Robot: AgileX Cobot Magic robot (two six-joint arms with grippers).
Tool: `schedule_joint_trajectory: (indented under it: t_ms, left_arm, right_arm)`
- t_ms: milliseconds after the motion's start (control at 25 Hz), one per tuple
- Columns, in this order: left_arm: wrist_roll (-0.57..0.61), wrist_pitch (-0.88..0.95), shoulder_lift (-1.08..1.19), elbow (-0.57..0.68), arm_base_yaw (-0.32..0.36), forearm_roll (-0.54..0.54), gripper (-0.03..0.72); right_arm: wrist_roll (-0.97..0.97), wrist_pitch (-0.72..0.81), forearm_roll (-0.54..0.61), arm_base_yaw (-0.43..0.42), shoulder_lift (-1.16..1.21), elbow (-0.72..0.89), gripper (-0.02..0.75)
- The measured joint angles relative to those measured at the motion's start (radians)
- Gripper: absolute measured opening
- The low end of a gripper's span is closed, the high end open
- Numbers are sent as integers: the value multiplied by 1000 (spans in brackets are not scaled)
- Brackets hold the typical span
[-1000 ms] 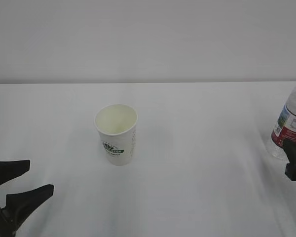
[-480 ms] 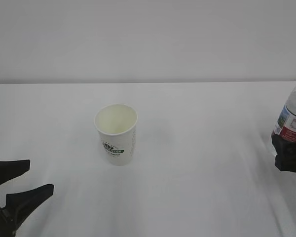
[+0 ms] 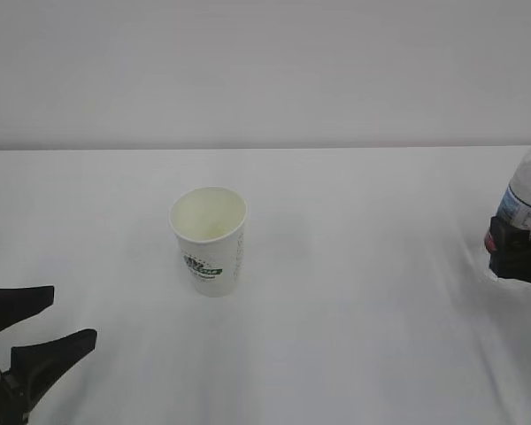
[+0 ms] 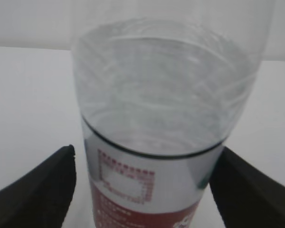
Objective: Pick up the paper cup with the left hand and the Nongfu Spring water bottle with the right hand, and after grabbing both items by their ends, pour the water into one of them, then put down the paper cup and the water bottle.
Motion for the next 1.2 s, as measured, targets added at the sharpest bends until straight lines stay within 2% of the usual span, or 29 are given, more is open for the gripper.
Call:
schedule_joint_trajectory:
  t_ms: [600,680,920,1200]
  left_arm:
    - [0,-1,0,-2,0,0,591]
    - [0,-1,0,-2,0,0,591]
    - [0,-1,0,-2,0,0,585]
    - [0,-1,0,-2,0,0,583]
  right_arm:
    - [12,0,18,0,127,-137,660]
    - [11,0,21,0,127,-139,640]
    - [-9,-2,23,-2,127,-139,513]
    - [-15,-4,-41,-2,116,-117,503]
